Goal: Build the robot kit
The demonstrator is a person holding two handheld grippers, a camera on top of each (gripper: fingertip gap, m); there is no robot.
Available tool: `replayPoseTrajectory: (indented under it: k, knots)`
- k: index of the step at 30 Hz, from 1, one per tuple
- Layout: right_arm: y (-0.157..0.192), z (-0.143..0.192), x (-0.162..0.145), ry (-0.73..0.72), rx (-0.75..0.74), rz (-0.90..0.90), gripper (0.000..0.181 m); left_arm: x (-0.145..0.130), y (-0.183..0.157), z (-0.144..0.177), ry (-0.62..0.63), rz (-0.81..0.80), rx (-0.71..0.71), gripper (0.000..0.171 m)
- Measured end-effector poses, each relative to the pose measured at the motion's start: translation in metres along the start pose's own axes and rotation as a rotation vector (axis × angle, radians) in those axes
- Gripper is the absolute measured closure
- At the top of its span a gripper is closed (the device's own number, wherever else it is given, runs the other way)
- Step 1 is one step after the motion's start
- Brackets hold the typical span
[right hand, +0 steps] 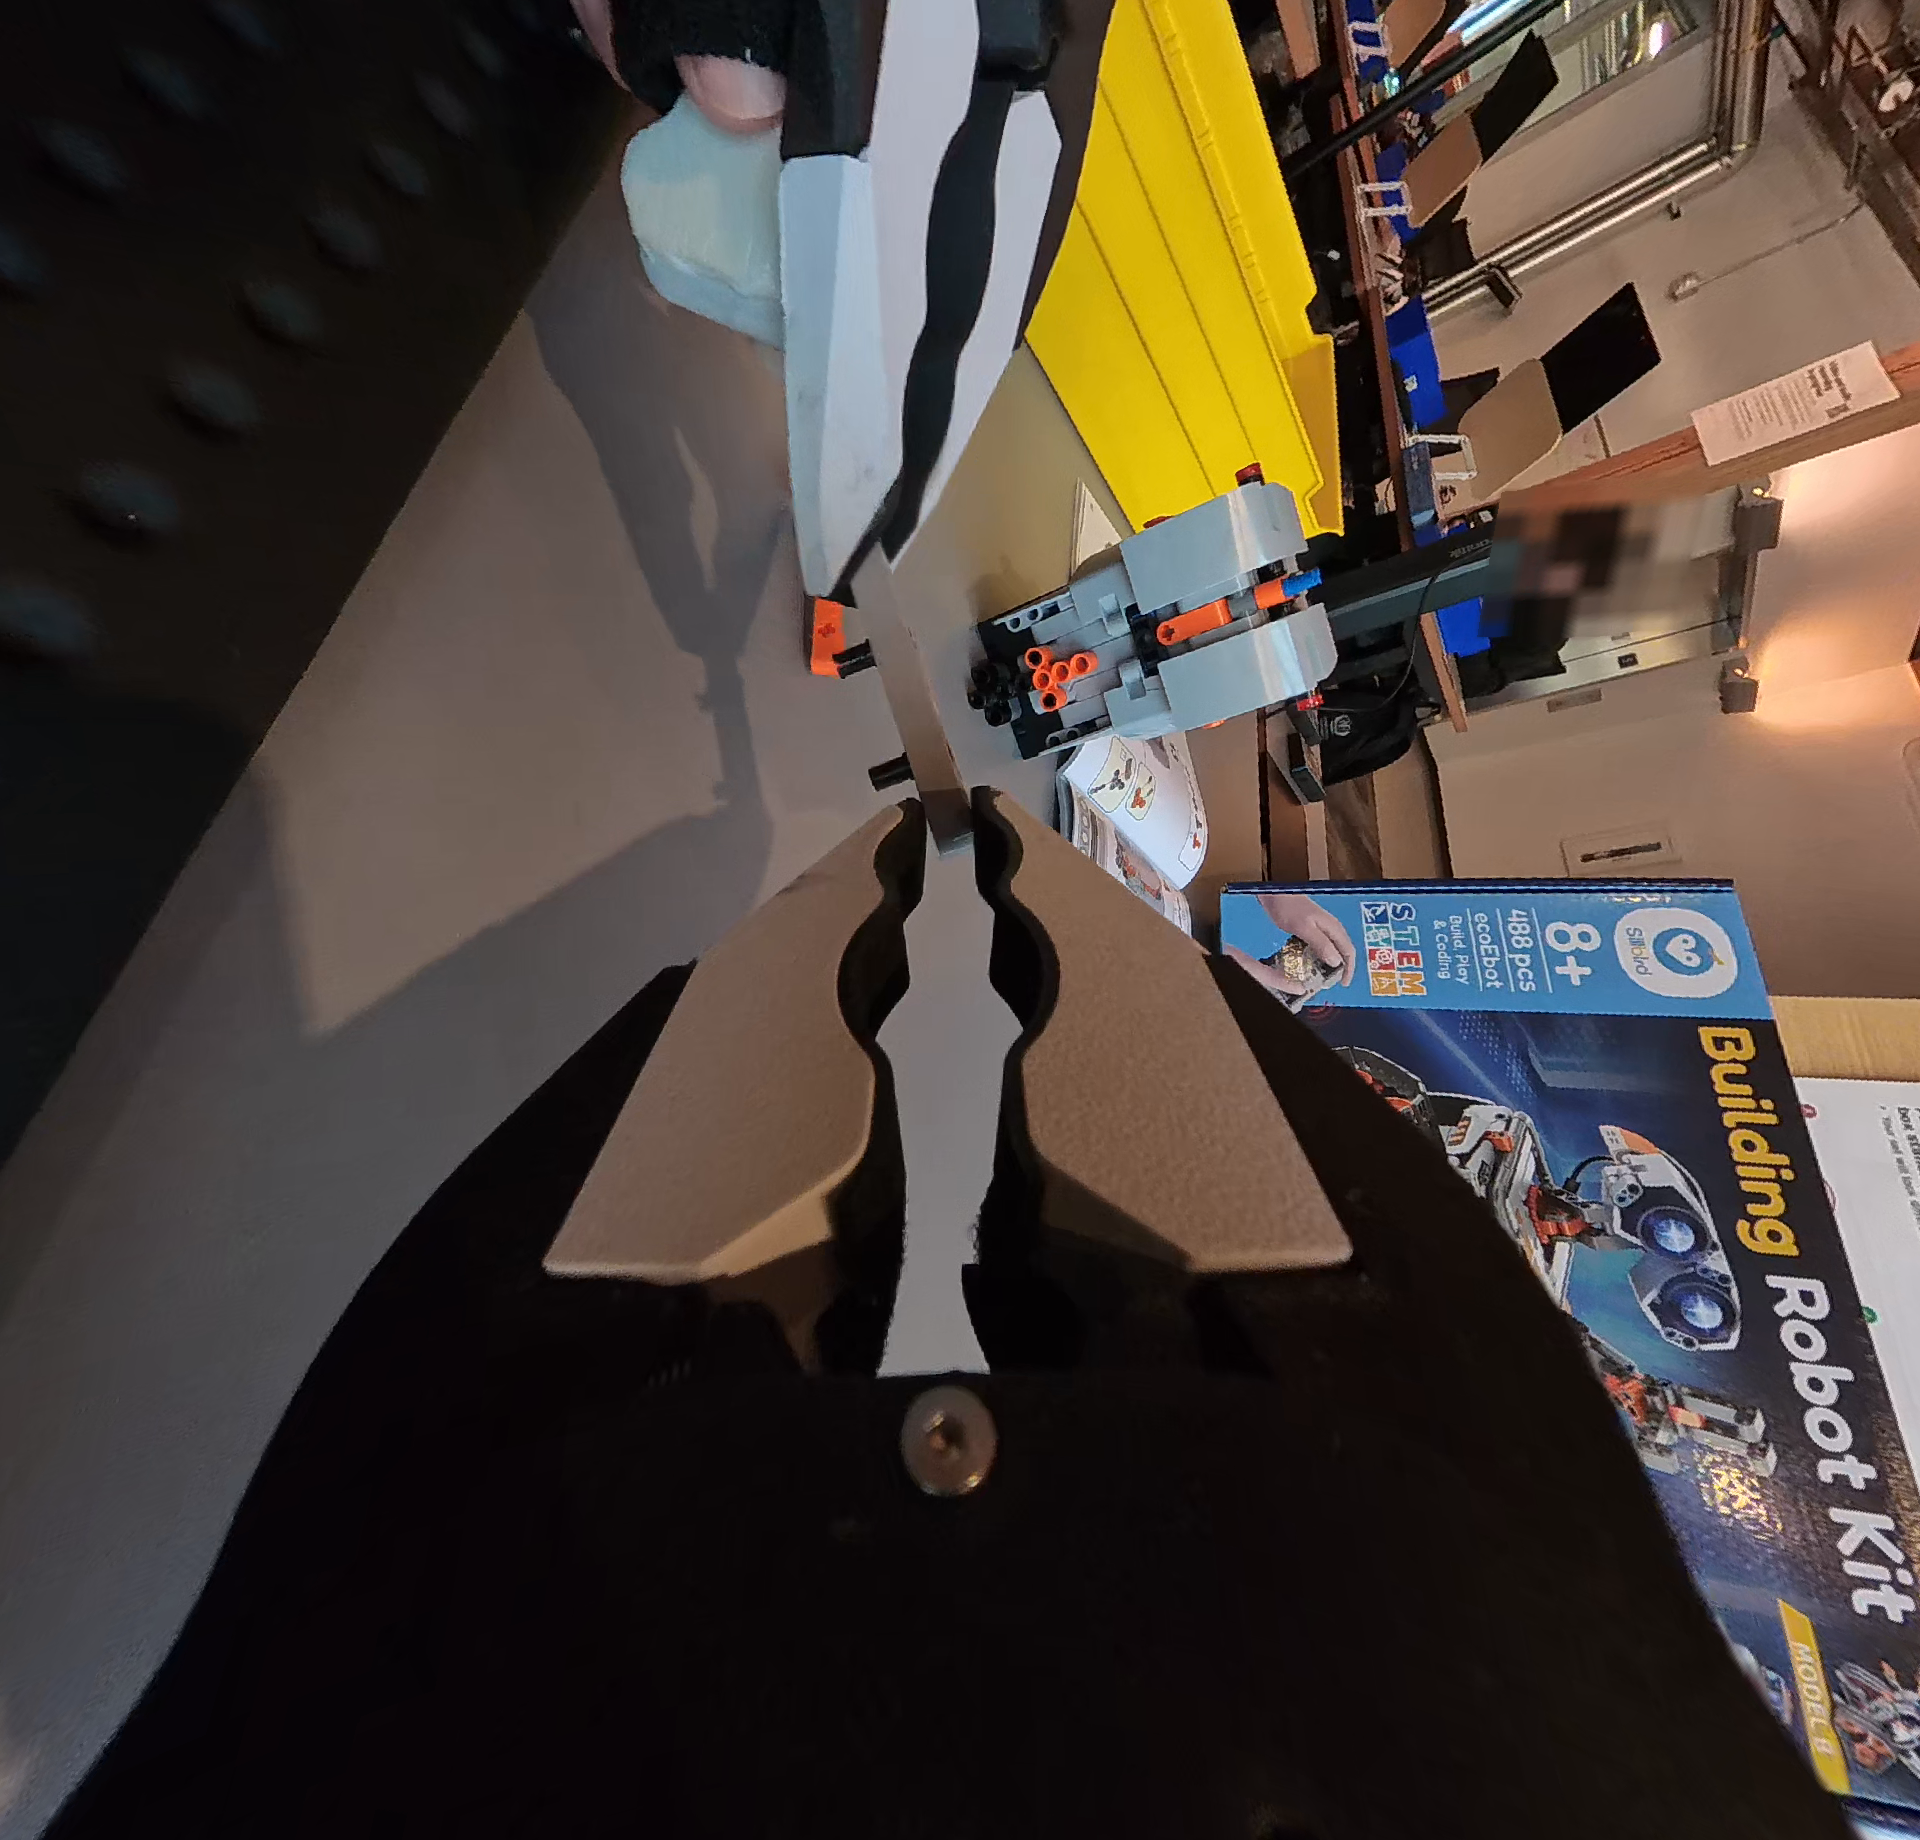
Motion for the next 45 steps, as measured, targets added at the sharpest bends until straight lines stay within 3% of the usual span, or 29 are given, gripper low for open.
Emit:
replayPoseTrajectory:
  k: [4, 6, 9, 11, 14, 15, 19, 23, 31, 36, 38, 41, 45]
  knots:
    - [-0.005, -0.002, -0.002, -0.022, -0.02, -0.082, 0.169, 0.002, -0.002, 0.002, -0.027, -0.023, 0.039, 0.164]
    - [-0.011, -0.002, -0.005, -0.033, -0.033, -0.178, 0.155, 0.003, -0.001, 0.004, -0.05, -0.045, 0.089, 0.165]
    - [-0.025, 0.002, -0.015, -0.023, -0.043, -0.372, 0.151, 0.007, 0.0, 0.01, -0.099, -0.115, 0.2, 0.165]
    - [-0.034, 0.005, -0.02, -0.068, 0.015, -0.653, 0.147, 0.011, 0.002, 0.015, -0.134, -0.199, 0.32, 0.165]
    - [-0.046, 0.006, -0.024, -0.243, 0.175, -1.145, 0.113, 0.015, 0.001, 0.018, -0.134, -0.377, 0.546, 0.165]
    - [-0.049, 0.004, -0.026, -0.287, 0.205, -1.292, 0.111, 0.016, 0.0, 0.017, -0.128, -0.447, 0.618, 0.165]
    - [-0.038, -0.014, -0.033, -0.344, 0.342, -1.701, 0.11, 0.021, -0.008, 0.007, -0.075, -0.718, 0.843, 0.166]
    - [-0.028, -0.026, -0.033, -0.483, 0.455, -1.982, 0.127, 0.023, -0.013, -0.007, -0.01, -0.858, 0.886, 0.166]
    - [-0.022, -0.028, -0.041, -0.554, 0.457, -2.152, 0.147, 0.022, -0.015, -0.026, 0.113, -1.102, 0.967, 0.166]
    - [-0.019, -0.031, -0.041, -0.548, 0.514, -2.174, 0.146, 0.017, -0.018, -0.039, 0.166, -1.22, 0.955, 0.166]
    - [-0.018, -0.031, -0.042, -0.543, 0.495, -2.17, 0.155, 0.015, -0.02, -0.043, 0.174, -1.263, 0.952, 0.166]
    - [-0.017, -0.03, -0.047, -0.546, 0.479, -2.187, 0.17, 0.016, -0.021, -0.046, 0.175, -1.292, 0.962, 0.166]
    - [-0.016, -0.031, -0.048, -0.574, 0.49, -2.22, 0.171, 0.016, -0.02, -0.046, 0.177, -1.277, 0.966, 0.166]
Point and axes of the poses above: each gripper's, where its closed fingertips meet, z back along the fingers, x out of its top, y = z × x across the jaws, the point moved 7 cm from there along z, back along the fingers, and after that the axes turned 1 degree about z, right-handed, at the moved point
